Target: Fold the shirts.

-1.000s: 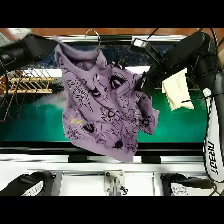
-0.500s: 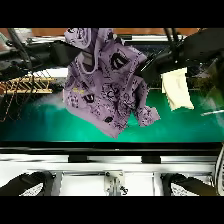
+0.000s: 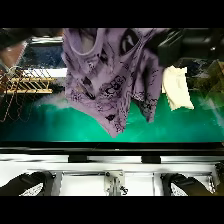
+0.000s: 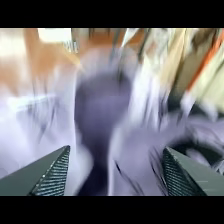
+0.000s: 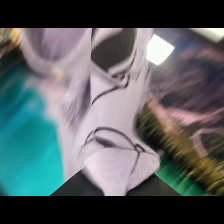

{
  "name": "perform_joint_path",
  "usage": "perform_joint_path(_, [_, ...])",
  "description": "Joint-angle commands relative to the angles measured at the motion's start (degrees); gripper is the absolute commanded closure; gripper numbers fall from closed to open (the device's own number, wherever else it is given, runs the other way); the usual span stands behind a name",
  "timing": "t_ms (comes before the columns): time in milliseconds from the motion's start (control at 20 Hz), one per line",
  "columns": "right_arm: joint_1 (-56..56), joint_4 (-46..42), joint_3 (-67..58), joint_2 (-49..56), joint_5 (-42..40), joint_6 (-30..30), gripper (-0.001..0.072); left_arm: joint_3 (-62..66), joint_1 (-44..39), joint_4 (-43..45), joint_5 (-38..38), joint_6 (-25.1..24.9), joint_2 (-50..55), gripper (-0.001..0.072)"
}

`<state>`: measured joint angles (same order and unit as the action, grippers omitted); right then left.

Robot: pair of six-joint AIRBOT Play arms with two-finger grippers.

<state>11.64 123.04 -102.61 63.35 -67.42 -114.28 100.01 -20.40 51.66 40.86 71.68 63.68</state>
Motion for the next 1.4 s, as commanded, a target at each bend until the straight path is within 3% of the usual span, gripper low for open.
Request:
perform_joint_path(0, [0.0,-13.5,0.0,-5.5,12.2,11.1,0.0653,8.0,1.9,1.5,-0.3,-2.3,-0.8,0.0])
perform_joint_path(150, [0.0,-32.3,0.0,-9.9,16.7,21.4,0.0655,8.8,4.3,1.5,0.3,-2.2,-1.8,0.0002])
perform_joint_path(350, [0.0,-34.9,0.0,-12.5,16.8,20.2,0.0655,7.5,5.1,1.5,3.3,-2.0,-1.2,0.0002])
perform_joint_path(450, [0.0,-40.8,0.0,-13.1,18.4,20.7,0.0655,7.3,5.1,1.5,6.3,-2.0,-0.5,0.0002])
perform_joint_path(650, [0.0,-64.2,0.0,-13.6,16.9,33.1,0.0655,7.3,5.1,1.5,11.4,-2.0,0.7,0.0002])
perform_joint_path(850, [0.0,-82.9,0.0,-13.6,12.6,39.8,0.0655,7.3,5.1,1.5,12.6,-2.0,1.5,0.0002])
perform_joint_path(1100, [0.0,-87.2,0.0,-14.7,5.4,41.0,0.0655,7.3,5.1,1.5,12.6,-2.0,3.1,0.0002])
perform_joint_path(1350, [0.0,-98.3,0.0,-18.3,-4.2,42.0,0.0655,7.3,5.1,1.5,12.5,-2.0,4.7,0.0002])
